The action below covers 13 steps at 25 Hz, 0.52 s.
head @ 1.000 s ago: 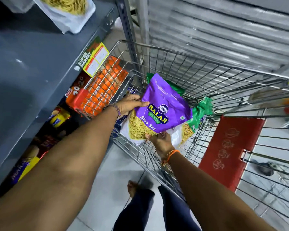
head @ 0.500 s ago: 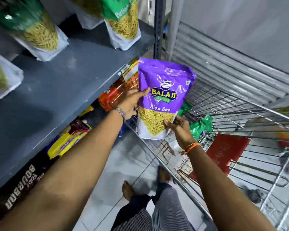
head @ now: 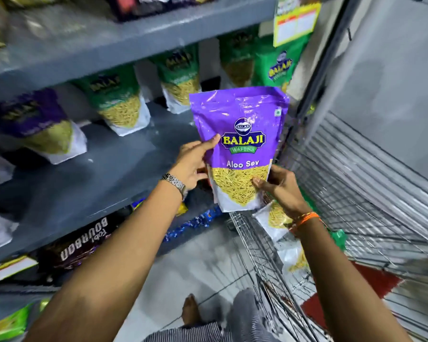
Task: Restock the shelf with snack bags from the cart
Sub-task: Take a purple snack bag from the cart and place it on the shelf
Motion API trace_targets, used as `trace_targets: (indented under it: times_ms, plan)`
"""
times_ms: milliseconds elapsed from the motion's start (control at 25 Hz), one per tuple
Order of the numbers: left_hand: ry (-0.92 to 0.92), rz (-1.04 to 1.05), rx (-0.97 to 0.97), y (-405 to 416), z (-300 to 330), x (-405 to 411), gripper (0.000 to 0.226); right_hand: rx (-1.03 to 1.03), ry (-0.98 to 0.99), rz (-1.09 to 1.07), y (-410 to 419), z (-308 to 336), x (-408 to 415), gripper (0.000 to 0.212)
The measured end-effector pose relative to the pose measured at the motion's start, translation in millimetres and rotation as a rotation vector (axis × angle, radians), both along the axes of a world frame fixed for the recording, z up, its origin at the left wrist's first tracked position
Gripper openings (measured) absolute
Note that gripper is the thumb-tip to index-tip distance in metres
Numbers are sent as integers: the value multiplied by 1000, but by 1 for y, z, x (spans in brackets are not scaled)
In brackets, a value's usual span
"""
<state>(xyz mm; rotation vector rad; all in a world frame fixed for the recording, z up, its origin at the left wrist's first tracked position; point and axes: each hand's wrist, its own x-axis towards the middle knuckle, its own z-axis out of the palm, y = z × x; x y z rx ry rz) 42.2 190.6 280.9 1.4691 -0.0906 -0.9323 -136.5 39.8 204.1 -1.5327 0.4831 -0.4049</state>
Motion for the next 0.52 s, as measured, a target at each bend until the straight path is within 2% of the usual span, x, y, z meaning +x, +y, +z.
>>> trace_targets:
  times_ms: [120,320,520]
  plan:
    - [-19,85,-8,42,22,24,44,-12,-20,120,19,14,41,26]
    - [-60,331,-62,139,47,78,13,-53,-73,306,86,30,138,32]
    - [-76,531,-127,235,54,120,6,-77,-86,487,172,39,227,35]
